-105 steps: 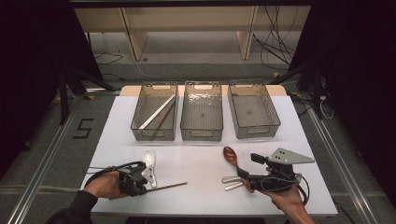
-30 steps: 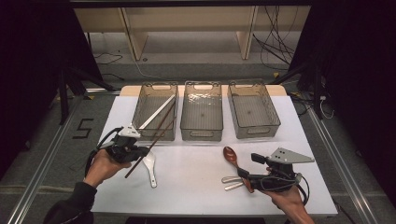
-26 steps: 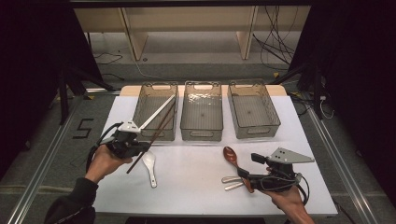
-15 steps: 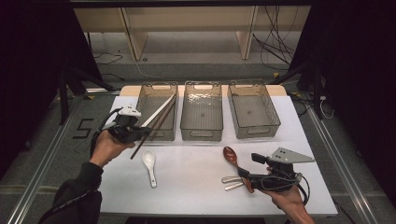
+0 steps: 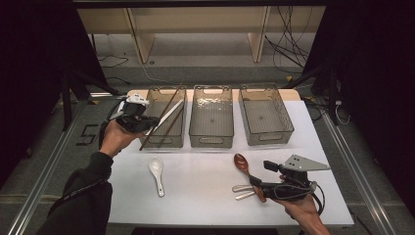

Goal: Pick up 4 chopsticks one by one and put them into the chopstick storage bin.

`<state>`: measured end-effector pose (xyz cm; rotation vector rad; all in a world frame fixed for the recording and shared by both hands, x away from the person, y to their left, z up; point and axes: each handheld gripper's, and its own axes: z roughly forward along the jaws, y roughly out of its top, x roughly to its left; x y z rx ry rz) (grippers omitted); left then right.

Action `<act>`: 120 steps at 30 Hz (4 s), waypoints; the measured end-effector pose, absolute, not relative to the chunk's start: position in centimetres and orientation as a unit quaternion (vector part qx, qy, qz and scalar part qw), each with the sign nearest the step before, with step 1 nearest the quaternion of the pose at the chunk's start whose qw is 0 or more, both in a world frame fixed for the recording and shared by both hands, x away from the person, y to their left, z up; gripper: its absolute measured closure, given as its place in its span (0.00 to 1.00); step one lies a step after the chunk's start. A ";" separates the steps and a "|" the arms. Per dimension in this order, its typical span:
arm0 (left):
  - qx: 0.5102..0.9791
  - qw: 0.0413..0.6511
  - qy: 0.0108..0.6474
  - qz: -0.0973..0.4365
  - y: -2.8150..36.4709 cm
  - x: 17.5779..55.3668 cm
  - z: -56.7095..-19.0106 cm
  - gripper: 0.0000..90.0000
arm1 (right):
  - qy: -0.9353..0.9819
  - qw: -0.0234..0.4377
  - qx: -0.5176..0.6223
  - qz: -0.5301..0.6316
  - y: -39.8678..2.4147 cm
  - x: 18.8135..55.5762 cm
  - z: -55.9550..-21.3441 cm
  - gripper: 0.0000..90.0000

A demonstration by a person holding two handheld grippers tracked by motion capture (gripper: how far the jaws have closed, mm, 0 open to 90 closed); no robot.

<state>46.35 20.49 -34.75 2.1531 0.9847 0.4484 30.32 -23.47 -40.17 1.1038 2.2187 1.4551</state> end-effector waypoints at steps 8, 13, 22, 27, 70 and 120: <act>0.830 0.359 0.385 0.185 20.2 47.8 -33.7 0.93 | 0.765 0.133 0.381 0.501 -23.5 30.3 -40.2 0.28; 0.822 0.361 0.397 0.190 20.2 49.0 -33.8 0.93 | 0.765 0.133 0.380 0.503 -23.5 30.3 -40.2 0.28; 0.812 0.362 0.413 0.199 20.5 51.0 -33.9 0.93 | 0.765 0.133 0.379 0.503 -23.6 30.3 -40.1 0.28; 0.811 0.355 0.417 0.205 20.6 51.9 -34.1 0.93 | 0.765 0.131 0.380 0.503 -23.5 30.3 -40.1 0.28; 0.791 0.329 0.476 0.196 21.8 53.4 -38.6 0.76 | 0.766 0.129 0.378 0.504 -23.5 30.3 -40.1 0.28; 0.794 0.330 0.495 0.124 19.7 40.5 -39.9 0.18 | 0.773 0.139 0.384 0.485 -23.5 30.4 -40.2 0.29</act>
